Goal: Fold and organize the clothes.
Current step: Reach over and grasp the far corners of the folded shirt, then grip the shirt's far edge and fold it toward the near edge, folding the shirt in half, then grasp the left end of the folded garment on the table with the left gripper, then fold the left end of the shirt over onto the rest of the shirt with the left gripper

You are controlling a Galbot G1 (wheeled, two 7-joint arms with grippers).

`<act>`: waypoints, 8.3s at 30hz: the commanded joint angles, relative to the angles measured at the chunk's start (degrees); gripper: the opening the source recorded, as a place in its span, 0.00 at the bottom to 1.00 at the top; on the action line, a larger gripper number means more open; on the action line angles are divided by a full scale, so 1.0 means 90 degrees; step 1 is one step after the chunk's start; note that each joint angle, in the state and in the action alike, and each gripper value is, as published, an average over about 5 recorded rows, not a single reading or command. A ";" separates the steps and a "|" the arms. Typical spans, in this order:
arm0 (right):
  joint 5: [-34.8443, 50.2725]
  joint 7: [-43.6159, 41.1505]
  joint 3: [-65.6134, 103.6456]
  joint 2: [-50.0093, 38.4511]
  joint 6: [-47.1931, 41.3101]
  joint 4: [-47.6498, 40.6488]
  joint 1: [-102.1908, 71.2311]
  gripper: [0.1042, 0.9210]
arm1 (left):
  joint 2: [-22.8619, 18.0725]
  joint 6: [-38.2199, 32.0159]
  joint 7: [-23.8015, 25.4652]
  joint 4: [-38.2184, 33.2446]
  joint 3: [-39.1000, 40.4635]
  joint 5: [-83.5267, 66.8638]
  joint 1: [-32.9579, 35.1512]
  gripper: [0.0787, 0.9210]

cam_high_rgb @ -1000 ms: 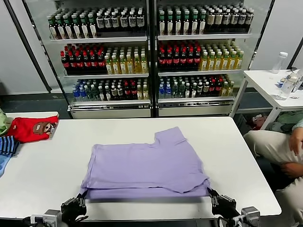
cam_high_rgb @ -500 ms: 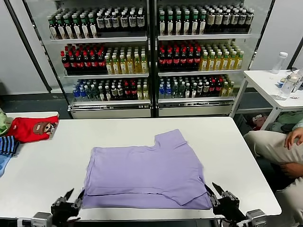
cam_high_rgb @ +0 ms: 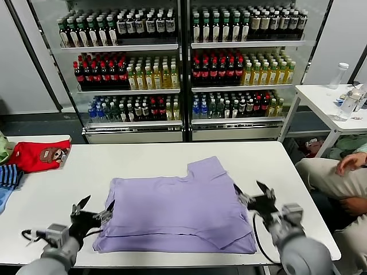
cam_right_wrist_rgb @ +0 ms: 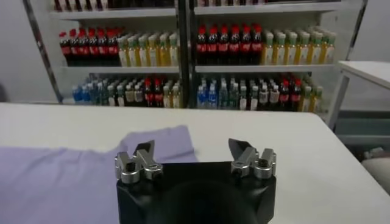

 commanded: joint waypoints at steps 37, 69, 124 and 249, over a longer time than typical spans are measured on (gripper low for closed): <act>-0.0705 0.0430 -0.1254 0.2226 0.0108 -0.5166 0.3380 0.87 | 0.0111 0.0417 0.1808 0.4178 0.1200 -0.0077 -0.3534 0.88; 0.0033 0.0272 -0.0975 0.0875 0.0028 -0.1321 0.1521 0.01 | 0.0308 -0.0338 0.1722 0.2876 0.0602 -0.1200 -0.2248 0.01; -0.0747 0.0116 0.0107 0.0036 0.0172 0.1044 -0.2123 0.09 | -0.0064 -0.1158 0.0939 0.1648 -0.0138 -0.0138 -0.0154 0.06; -0.1372 0.0116 0.0888 0.0217 0.0197 0.1518 -0.2802 0.88 | -0.2155 0.0444 -0.1413 -0.0316 0.3065 0.0456 -0.0770 0.02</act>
